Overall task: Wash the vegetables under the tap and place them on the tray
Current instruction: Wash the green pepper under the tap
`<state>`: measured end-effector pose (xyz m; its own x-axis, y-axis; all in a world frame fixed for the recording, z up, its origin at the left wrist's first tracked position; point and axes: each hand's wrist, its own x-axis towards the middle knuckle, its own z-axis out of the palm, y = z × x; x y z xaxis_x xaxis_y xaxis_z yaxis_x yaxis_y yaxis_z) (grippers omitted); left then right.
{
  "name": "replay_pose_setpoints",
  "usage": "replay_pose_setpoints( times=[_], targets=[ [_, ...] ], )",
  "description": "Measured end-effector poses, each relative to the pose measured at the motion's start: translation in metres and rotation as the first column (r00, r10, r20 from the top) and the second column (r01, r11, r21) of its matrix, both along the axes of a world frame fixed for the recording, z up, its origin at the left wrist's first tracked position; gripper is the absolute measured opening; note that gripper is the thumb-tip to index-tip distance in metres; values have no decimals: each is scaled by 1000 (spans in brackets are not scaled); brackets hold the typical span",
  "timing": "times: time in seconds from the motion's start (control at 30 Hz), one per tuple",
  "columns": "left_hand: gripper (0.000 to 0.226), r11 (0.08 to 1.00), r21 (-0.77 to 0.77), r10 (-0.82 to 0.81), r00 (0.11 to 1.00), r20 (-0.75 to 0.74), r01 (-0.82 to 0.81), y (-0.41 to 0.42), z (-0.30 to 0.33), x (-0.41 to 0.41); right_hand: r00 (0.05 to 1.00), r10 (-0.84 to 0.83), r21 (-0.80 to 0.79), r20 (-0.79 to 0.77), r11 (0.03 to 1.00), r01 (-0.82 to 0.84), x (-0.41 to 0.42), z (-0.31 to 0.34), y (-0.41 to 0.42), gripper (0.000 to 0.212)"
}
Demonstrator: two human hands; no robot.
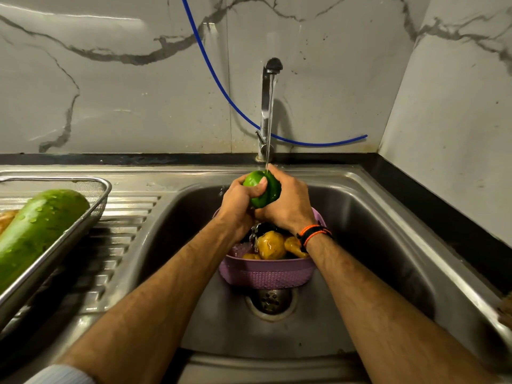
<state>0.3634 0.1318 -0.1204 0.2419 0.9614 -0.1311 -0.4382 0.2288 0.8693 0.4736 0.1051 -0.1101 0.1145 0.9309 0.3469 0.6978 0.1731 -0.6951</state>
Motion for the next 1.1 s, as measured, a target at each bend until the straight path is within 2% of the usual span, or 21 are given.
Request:
replay_pose_setpoints(
  times=[0.3,0.43,0.63,0.77,0.83,0.97,1.1],
  targets=[
    [48,998,-28,61,998,11,-61,3,-5,3,1000,10,-54,-8,999,-10,-4,-1,3,109],
    [47,986,-98,141,988,68,-134,3,-4,3,1000,7,26,16,1000,-8,-6,-3,1,88],
    [53,982,-76,182,979,94,-175,5,-3,3,998,-59,136,20,989,56,-15,-3,-2,75],
    [56,975,-125,200,966,164,-181,5,-1,8,993,-118,182,-4,976,117,-13,-2,-6,58],
    [52,979,-137,172,974,148,-152,4,-1,6,995,-104,181,-8,978,103,-13,0,-7,58],
    [42,990,-106,101,987,122,-88,0,-1,0,1000,-5,73,15,997,4,-11,1,-5,77],
    [42,980,-142,159,977,145,-138,-2,3,1,998,-37,143,-43,989,43,-11,1,-6,73]
  ],
)
